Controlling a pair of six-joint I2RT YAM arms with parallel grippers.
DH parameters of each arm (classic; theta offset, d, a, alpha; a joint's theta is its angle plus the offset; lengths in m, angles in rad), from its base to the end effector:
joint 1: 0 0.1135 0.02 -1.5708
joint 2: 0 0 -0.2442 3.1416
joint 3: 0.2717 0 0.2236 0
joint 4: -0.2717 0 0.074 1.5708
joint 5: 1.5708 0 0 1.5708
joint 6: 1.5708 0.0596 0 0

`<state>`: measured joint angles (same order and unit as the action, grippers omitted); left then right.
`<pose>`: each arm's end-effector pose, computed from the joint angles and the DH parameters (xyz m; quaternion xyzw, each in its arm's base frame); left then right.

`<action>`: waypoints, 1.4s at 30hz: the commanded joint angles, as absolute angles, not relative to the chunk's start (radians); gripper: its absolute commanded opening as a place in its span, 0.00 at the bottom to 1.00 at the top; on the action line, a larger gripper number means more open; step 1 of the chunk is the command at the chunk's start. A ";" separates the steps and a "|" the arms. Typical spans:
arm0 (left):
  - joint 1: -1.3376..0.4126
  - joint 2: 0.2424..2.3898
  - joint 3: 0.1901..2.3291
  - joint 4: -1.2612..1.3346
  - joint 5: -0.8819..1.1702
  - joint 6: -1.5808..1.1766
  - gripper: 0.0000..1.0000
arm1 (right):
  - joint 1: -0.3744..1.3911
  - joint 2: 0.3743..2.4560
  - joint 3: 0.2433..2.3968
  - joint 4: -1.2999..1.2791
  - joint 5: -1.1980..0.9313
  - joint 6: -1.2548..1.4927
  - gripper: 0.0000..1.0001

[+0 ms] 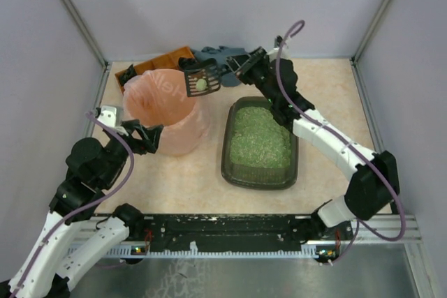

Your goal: Clean the litter box

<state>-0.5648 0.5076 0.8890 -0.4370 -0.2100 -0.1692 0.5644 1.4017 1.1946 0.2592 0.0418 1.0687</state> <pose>0.1049 -0.0517 0.3607 0.0714 0.7226 -0.1741 0.6652 0.2847 0.1773 0.3756 0.1864 0.6627 0.5186 0.5070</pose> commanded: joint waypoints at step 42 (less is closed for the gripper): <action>-0.561 0.521 0.844 -0.379 -0.210 -0.157 0.88 | 0.850 1.537 1.821 0.001 0.064 0.152 0.00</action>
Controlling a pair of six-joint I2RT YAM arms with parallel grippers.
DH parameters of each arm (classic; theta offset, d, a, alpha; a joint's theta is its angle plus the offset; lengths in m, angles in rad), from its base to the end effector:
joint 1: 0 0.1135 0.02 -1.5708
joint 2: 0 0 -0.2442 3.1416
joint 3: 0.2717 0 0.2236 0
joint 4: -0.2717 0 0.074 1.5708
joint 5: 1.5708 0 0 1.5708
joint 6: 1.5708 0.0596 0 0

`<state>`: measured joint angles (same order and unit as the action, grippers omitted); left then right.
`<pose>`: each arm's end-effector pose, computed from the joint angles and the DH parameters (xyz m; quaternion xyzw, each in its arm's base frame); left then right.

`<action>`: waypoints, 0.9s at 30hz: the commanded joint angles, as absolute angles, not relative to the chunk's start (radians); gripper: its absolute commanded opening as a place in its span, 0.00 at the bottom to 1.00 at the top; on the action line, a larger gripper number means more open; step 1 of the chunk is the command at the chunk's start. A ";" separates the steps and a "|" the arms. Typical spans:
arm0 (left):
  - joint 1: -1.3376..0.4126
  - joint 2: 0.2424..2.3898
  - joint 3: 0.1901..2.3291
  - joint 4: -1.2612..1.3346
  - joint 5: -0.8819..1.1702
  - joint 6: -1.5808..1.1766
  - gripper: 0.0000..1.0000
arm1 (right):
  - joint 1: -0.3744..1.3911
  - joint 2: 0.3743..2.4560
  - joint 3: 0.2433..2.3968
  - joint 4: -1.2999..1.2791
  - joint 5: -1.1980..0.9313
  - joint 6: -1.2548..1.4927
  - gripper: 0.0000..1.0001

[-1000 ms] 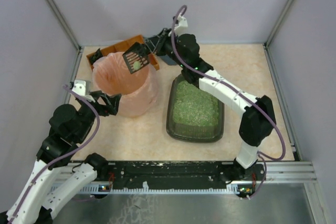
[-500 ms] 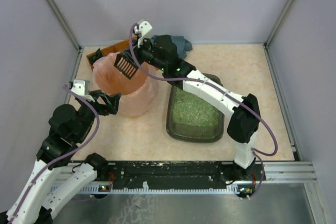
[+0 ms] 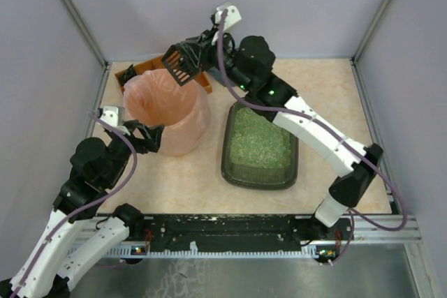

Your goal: Clean the litter box

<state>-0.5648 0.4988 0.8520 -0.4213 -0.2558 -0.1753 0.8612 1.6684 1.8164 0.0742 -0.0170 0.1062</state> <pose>0.1080 -0.0506 0.3522 0.0548 0.7279 -0.1580 0.6649 0.2457 0.2876 0.4771 -0.2363 0.5779 0.3680 0.6890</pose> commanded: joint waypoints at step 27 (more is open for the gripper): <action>-0.831 1.003 0.931 -0.216 0.006 -0.192 0.80 | 0.583 1.053 0.994 -0.334 0.152 0.106 0.00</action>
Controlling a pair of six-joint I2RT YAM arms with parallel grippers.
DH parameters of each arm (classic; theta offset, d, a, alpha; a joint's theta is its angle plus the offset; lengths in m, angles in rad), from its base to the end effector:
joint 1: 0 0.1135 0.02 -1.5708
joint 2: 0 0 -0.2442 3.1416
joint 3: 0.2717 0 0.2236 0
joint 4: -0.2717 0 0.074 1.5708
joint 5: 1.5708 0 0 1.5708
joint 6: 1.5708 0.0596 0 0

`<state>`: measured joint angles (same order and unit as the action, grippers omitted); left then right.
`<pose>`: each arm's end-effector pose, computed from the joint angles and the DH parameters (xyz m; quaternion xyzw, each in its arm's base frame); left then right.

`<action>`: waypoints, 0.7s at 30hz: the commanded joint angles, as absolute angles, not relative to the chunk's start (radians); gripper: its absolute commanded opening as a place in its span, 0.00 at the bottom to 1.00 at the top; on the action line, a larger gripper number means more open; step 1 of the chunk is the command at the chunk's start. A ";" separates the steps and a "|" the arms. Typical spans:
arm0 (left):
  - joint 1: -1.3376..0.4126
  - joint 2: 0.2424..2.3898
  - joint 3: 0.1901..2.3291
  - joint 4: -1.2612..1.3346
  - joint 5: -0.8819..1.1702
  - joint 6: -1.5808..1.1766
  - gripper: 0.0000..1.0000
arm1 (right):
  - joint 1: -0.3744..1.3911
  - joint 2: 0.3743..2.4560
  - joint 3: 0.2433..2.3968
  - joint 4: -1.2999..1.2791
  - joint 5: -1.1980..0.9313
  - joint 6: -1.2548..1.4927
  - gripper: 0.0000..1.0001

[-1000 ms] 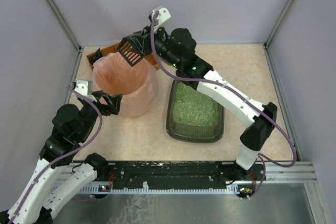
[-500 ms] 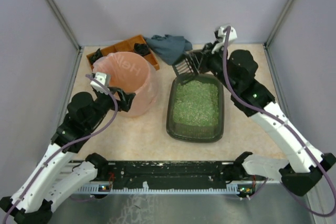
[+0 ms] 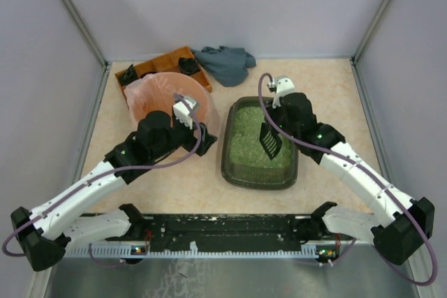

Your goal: Clean the litter box

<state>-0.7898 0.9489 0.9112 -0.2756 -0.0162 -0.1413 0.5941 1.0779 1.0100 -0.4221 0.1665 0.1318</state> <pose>0.1572 -0.1572 0.3227 0.2532 0.7681 -0.2582 0.5285 0.2049 0.1265 0.3114 -0.1541 0.8416 0.1154 0.5046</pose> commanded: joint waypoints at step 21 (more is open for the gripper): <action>-0.883 1.008 1.098 -0.427 -0.361 -0.143 0.75 | 0.488 1.009 0.896 -0.176 -0.072 0.116 0.00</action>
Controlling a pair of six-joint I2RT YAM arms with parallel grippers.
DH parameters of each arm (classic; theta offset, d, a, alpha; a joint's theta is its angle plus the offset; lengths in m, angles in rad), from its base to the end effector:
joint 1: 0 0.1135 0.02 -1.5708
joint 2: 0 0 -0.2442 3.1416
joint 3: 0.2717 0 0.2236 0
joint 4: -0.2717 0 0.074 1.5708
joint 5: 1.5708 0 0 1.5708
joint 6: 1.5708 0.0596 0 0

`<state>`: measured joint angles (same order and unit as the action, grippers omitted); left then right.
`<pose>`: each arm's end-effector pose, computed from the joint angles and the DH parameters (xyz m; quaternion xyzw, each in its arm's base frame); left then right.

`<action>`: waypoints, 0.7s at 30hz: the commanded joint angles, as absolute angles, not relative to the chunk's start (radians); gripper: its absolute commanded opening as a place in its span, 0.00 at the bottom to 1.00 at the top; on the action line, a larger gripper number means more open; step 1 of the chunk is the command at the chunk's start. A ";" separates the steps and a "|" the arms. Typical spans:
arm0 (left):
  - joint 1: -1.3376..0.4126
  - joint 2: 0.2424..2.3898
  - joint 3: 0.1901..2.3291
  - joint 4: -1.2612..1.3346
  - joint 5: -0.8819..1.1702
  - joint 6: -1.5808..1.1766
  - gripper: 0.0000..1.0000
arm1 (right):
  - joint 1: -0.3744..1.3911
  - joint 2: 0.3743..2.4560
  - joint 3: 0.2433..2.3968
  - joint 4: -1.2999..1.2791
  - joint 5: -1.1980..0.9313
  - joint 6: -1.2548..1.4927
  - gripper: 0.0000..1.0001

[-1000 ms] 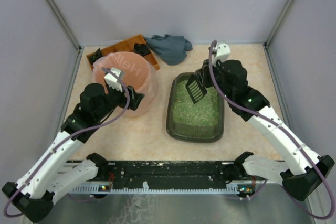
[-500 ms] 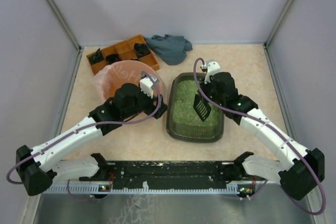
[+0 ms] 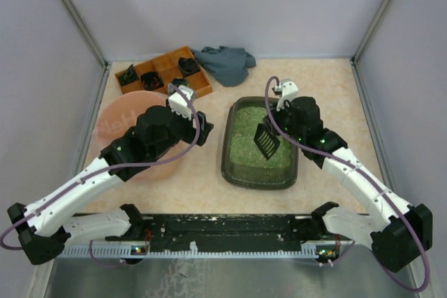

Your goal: Clean the litter box

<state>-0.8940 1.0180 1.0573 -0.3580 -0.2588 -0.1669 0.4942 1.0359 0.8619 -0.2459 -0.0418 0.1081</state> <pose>0.1557 -0.1695 0.3485 0.2151 0.7779 -0.2038 0.5541 0.2101 0.1160 0.2910 -0.1721 0.8210 0.1781 0.5144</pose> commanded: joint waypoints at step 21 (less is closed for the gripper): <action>-0.815 1.045 1.208 -0.749 -0.560 -0.303 0.83 | 0.488 0.994 0.871 -0.175 -0.111 0.160 0.00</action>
<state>-0.8452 1.0004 1.1946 -0.6827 -0.5495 -0.2794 0.4942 1.0210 0.8619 -0.2447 -0.0933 0.1440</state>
